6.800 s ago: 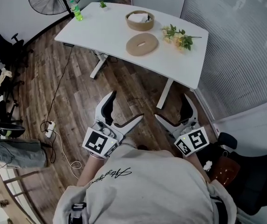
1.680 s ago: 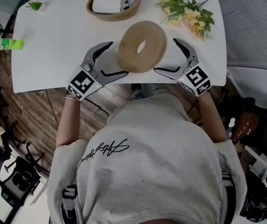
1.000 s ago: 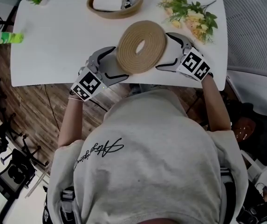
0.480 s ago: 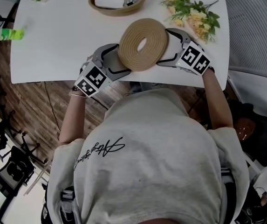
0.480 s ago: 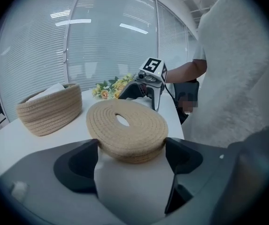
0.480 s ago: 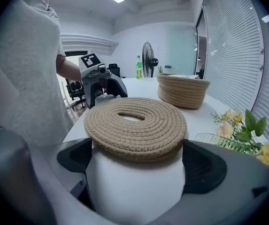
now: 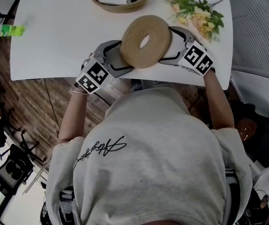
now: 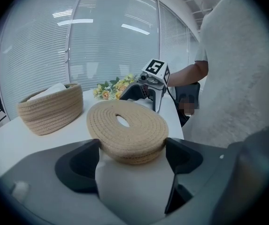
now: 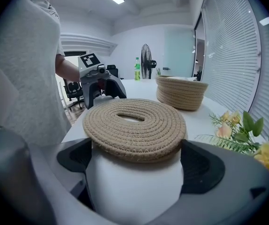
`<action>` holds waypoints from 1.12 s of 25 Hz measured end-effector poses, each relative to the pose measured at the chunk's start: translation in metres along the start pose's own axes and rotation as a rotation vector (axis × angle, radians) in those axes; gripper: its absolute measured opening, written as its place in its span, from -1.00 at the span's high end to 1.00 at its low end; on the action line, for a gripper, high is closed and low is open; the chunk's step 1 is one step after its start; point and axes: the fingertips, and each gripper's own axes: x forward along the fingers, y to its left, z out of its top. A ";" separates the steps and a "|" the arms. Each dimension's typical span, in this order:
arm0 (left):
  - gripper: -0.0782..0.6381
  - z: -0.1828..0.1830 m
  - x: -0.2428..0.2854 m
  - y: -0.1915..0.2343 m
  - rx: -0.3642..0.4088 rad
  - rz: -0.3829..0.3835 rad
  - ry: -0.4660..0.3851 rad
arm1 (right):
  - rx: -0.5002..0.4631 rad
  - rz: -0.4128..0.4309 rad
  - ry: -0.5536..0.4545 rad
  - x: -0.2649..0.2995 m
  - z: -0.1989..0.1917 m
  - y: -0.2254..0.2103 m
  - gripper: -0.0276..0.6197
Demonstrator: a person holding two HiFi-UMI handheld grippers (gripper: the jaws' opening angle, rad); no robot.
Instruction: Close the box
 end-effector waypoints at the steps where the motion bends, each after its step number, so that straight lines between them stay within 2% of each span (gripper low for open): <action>1: -0.45 0.001 -0.001 0.000 -0.004 -0.004 -0.008 | 0.005 0.001 -0.008 -0.001 0.001 0.000 -0.91; 9: -0.45 0.014 -0.016 0.004 0.031 0.010 -0.044 | -0.010 -0.027 -0.058 -0.010 0.018 -0.001 -0.91; 20: -0.44 0.042 -0.047 0.007 0.074 0.030 -0.081 | -0.075 -0.093 -0.100 -0.042 0.063 0.000 -0.90; 28: -0.44 0.066 -0.057 0.023 0.095 0.055 -0.080 | -0.119 -0.122 -0.135 -0.061 0.090 -0.016 -0.90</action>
